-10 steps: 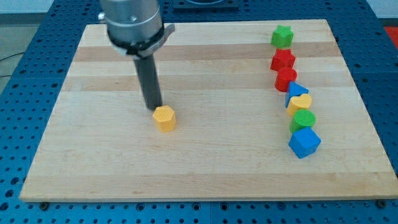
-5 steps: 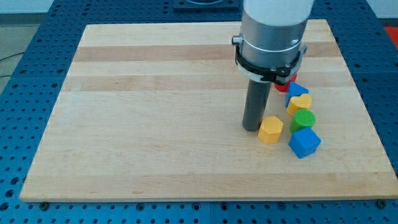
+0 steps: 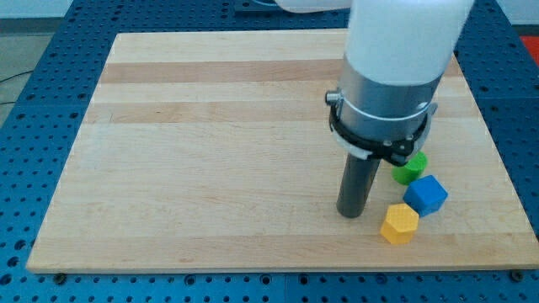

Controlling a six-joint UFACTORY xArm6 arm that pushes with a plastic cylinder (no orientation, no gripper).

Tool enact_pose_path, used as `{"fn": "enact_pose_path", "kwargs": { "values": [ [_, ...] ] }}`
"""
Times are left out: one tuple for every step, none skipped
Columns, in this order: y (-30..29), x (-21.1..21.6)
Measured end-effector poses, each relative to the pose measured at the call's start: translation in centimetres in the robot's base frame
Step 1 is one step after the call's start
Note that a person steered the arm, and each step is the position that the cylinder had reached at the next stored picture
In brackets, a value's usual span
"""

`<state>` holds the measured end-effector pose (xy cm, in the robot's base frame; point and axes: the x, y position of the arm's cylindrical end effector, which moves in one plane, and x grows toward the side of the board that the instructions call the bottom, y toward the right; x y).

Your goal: Place the yellow hexagon bottom to the blue cube

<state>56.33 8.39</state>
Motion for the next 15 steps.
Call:
{"fn": "enact_pose_path", "kwargs": {
  "values": [
    [6.1, 1.1],
    [8.1, 1.2],
    [4.9, 5.4],
    [6.8, 5.5],
    [16.7, 5.4],
    [19.3, 5.5],
    [21.4, 3.6],
    [18.3, 2.2],
    [14.6, 2.2],
    [14.4, 1.9],
    [14.7, -1.0],
    [14.4, -1.2],
    [14.2, 1.0],
    [14.1, 2.2],
    [14.0, 2.2]
  ]
}}
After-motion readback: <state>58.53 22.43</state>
